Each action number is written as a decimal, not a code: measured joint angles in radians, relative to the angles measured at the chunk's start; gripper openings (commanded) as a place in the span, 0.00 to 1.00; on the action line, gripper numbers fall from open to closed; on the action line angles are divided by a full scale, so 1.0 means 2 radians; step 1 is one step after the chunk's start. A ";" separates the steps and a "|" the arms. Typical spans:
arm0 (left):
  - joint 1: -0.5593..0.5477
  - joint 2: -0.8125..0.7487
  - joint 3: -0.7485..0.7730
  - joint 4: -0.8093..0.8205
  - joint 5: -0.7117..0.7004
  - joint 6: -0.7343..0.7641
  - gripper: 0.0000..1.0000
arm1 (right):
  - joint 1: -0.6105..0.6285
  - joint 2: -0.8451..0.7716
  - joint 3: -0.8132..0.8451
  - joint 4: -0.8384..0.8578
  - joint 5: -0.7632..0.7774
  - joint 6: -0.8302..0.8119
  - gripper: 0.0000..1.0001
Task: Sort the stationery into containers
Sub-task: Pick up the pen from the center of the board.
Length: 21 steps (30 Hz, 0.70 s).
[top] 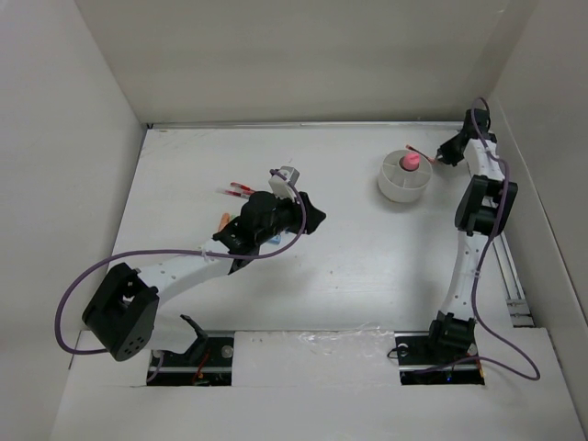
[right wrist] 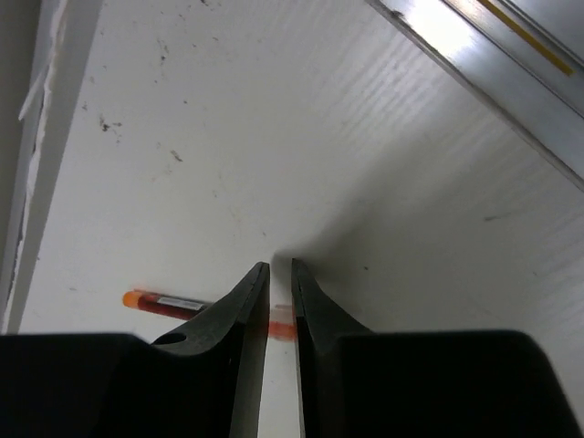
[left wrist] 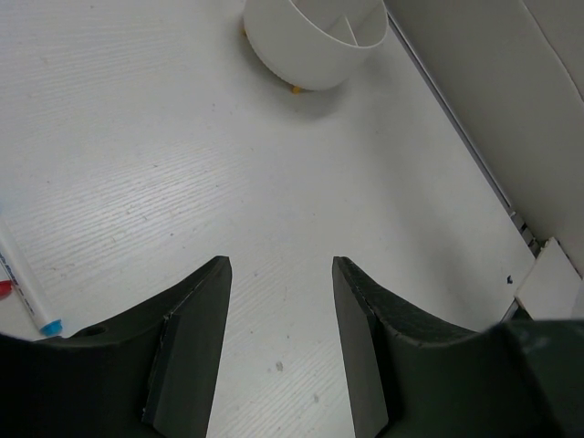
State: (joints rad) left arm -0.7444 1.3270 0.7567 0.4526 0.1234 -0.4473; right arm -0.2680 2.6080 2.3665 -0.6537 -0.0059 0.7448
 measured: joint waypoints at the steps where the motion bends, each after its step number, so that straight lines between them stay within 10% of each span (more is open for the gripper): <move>1: 0.000 0.000 0.000 0.000 0.000 0.000 0.44 | -0.001 -0.012 -0.022 0.010 -0.003 -0.001 0.29; 3: 0.000 0.000 0.000 0.000 0.000 0.000 0.44 | -0.004 -0.044 -0.077 0.029 -0.008 -0.002 0.42; 12: 0.000 -0.006 0.000 0.000 0.000 0.000 0.44 | -0.005 -0.086 -0.130 0.022 -0.033 -0.018 0.39; 16: 0.000 -0.014 0.000 0.002 0.000 0.000 0.44 | -0.005 -0.087 -0.132 0.025 -0.049 -0.026 0.67; 21: 0.000 -0.014 0.000 0.003 0.000 0.000 0.44 | -0.005 -0.088 -0.124 0.024 -0.059 -0.040 0.76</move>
State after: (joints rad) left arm -0.7444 1.2984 0.7567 0.4591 0.1234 -0.4473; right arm -0.2771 2.4325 2.1185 -0.6052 -0.1238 0.6655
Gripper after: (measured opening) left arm 0.446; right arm 0.739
